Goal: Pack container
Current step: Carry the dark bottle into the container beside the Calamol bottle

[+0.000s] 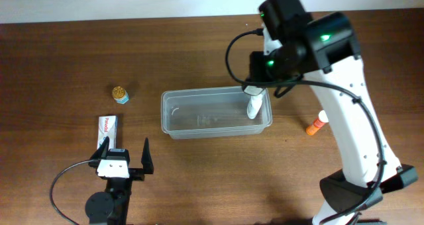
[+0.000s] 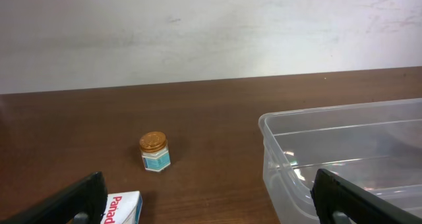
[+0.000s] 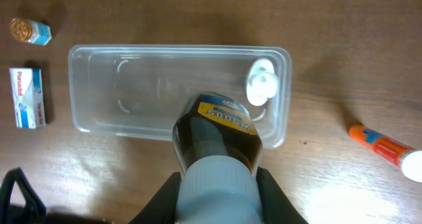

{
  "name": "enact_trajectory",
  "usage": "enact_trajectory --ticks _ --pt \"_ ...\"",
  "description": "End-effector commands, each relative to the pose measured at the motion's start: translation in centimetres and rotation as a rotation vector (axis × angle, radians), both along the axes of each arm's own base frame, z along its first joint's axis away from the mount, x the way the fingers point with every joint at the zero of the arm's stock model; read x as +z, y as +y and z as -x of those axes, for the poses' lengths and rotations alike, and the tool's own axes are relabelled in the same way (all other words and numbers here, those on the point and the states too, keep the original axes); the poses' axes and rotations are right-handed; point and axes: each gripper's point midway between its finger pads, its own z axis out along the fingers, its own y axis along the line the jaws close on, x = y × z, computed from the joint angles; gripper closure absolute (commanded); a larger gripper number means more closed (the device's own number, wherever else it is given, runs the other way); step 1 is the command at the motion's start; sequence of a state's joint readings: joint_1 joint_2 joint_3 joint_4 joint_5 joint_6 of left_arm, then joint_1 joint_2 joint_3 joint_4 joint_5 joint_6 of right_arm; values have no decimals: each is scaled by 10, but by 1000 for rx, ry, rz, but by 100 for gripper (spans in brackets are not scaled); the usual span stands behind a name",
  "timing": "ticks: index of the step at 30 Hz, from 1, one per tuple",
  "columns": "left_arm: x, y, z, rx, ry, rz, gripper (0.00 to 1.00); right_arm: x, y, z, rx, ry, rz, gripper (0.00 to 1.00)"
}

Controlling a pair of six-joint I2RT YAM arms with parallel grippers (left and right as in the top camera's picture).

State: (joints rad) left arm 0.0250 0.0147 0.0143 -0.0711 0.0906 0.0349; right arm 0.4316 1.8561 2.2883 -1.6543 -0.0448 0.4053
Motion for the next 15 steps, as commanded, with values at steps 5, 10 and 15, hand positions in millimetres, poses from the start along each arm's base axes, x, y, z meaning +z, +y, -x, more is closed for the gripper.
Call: enact_trajectory --ticks 5,10,15 --pt "-2 -1 0 -7 2 -14 1 -30 20 2 -126 -7 75 76" --pt "-2 -1 0 -7 2 -14 1 -57 29 1 -217 -5 115 76" --pt "-2 -1 0 -7 2 -14 1 -80 32 -1 -314 -3 120 76"
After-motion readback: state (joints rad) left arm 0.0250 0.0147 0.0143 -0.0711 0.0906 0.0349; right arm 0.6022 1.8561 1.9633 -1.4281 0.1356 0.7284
